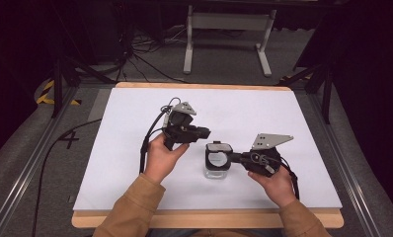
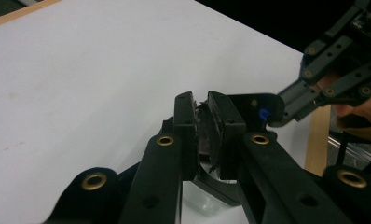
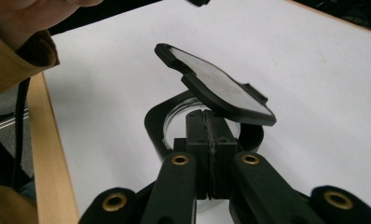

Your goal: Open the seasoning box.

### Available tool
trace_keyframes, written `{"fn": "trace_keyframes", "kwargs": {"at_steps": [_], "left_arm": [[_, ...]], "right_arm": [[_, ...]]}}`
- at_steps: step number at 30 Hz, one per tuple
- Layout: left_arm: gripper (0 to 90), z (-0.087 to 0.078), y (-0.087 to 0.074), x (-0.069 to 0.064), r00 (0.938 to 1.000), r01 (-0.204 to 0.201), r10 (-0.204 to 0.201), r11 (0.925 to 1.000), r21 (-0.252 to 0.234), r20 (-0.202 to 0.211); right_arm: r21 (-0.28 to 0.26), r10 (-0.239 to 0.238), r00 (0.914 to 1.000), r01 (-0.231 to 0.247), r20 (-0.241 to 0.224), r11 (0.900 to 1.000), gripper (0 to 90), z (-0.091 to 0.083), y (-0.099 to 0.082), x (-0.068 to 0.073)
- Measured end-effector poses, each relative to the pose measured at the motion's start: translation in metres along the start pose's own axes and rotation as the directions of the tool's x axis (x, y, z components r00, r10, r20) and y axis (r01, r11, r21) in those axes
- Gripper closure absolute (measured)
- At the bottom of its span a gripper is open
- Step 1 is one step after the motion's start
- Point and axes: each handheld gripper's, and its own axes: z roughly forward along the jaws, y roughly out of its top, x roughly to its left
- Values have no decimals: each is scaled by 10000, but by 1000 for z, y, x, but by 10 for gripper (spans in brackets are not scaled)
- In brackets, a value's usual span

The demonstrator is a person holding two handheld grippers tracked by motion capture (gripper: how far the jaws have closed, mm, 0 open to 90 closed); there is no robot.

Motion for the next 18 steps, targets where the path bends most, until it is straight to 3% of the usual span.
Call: {"fn": "trace_keyframes", "kwargs": {"at_steps": [4,11,18], "left_arm": [[828,-11,-6,0,9998,173,-172,9998,-75,142],[846,-18,-13,-10,9998,-136,133,9997,219,170],[852,1,-20,-24,9969,-550,484,9927,1077,623]], "right_arm": [[-124,-73,9999,74,68,9999,895,4,5,-3],[-407,-98,9999,101,95,9991,895,7,13,-9],[-576,-39,10000,40,28,9983,895,9,18,-14]]}}
